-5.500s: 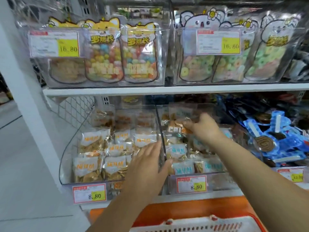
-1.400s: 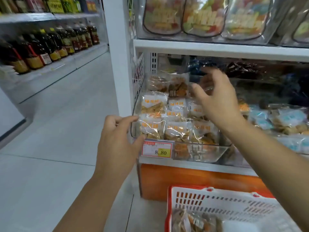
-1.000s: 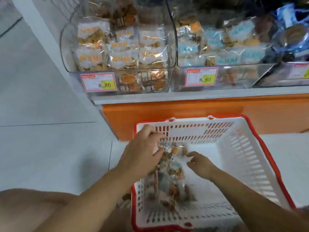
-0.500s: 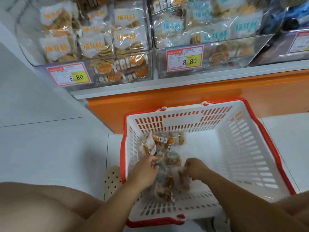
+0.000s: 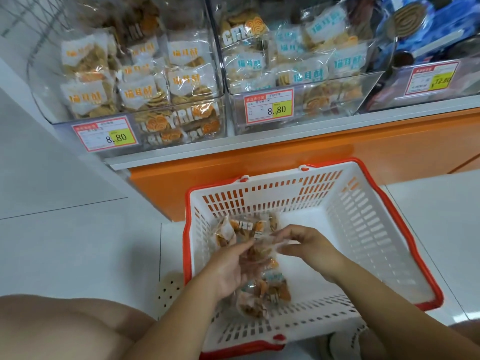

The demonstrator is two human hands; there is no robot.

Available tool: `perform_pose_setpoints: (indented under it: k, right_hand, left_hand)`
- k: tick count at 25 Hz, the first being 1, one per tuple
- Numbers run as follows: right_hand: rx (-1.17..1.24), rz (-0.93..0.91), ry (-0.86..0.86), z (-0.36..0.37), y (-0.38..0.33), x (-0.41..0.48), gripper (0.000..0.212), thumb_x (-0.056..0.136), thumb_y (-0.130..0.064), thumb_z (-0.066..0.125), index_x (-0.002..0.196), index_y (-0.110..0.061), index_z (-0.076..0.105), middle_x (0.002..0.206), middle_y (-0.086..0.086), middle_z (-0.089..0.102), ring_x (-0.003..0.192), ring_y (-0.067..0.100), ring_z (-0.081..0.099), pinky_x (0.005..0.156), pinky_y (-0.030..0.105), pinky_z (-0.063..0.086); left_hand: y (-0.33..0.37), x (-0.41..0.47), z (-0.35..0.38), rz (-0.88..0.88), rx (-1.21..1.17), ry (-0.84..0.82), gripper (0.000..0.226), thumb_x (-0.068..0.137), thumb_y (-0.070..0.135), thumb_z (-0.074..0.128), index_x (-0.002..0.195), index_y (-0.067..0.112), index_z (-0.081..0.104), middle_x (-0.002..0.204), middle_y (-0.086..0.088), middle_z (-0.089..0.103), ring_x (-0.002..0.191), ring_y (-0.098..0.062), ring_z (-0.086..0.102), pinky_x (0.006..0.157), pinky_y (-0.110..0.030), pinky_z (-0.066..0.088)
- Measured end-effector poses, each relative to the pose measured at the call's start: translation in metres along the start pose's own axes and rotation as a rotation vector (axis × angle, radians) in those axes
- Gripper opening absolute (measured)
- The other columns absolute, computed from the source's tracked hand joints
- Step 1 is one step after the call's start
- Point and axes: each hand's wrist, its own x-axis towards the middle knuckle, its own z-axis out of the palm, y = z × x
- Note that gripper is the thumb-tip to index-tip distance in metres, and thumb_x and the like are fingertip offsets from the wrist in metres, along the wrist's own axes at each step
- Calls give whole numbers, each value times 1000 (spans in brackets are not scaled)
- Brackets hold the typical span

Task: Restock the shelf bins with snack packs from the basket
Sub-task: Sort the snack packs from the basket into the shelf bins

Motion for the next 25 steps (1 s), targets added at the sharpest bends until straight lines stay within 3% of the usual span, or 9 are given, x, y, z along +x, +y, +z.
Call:
perform_pose_setpoints:
  k: [1, 3, 4, 6, 8, 12, 19, 22, 25]
  right_hand:
    - [-6, 14, 12, 0, -1, -3, 26, 87, 4, 64, 102, -17, 69, 111, -5, 68, 104, 12, 62, 76, 14, 50]
    - [207, 68, 50, -4, 0, -3, 50, 90, 11, 51, 122, -28, 57, 122, -1, 61, 111, 21, 61, 86, 29, 55]
    - [358, 111, 28, -5, 0, -4, 53, 91, 12, 47, 127, -27, 53, 124, 6, 61, 111, 29, 63, 91, 39, 55]
    - [498, 167, -71, -4, -3, -6, 38, 94, 4, 47, 127, -14, 56, 121, 20, 65, 109, 38, 64, 94, 48, 53]
    - [402, 159, -94, 1, -4, -7, 23, 96, -9, 56, 117, -5, 63, 112, 22, 69, 103, 38, 67, 87, 46, 57]
    - [360, 99, 87, 6, -4, -5, 15, 95, -17, 60, 91, -6, 69, 87, 11, 74, 77, 24, 72, 62, 28, 57]
    - [287, 65, 148, 3, -4, 1, 23, 95, -29, 59, 97, -11, 74, 76, 0, 71, 64, 15, 59, 59, 25, 46]
    - [288, 64, 147, 3, -5, 2, 23, 96, -28, 59, 98, -10, 73, 67, -3, 68, 61, 14, 56, 57, 24, 45]
    - [325, 59, 128, 5, -6, 0, 23, 95, -29, 58, 99, -11, 72, 70, -2, 69, 60, 13, 57, 57, 23, 48]
  left_hand:
    - [-1, 2, 1, 42, -22, 3, 22, 96, 18, 58, 118, 14, 61, 92, -14, 75, 73, -22, 70, 54, -30, 57]
    - [-2, 3, 3, 121, -99, 7, 27, 93, 5, 59, 117, 17, 61, 96, -14, 75, 79, -23, 71, 61, -33, 59]
    - [-1, 3, 4, 155, -130, 3, 29, 92, 2, 59, 118, 14, 62, 100, -15, 75, 83, -24, 72, 63, -34, 60]
    - [0, 2, 6, 206, -158, -9, 31, 91, 0, 58, 120, 7, 62, 105, -15, 74, 89, -25, 72, 67, -34, 61]
    - [-1, 0, 7, 228, -160, -23, 28, 91, 0, 58, 119, 5, 63, 106, -14, 73, 91, -24, 72, 72, -34, 61]
    - [-4, -1, 5, 211, -145, -45, 30, 92, 0, 58, 121, 6, 62, 111, -14, 72, 100, -26, 70, 77, -38, 61]
    - [-5, 0, 5, 206, -2, -41, 39, 91, -1, 60, 125, 17, 57, 111, -14, 72, 99, -27, 70, 82, -40, 56]
    - [-4, -2, 6, 212, 26, -43, 32, 92, 6, 62, 122, 15, 60, 106, -11, 73, 89, -23, 70, 65, -31, 57]
    - [-5, -5, 9, 240, 43, -13, 26, 91, 18, 65, 115, 10, 64, 98, -11, 74, 82, -21, 71, 61, -28, 55]
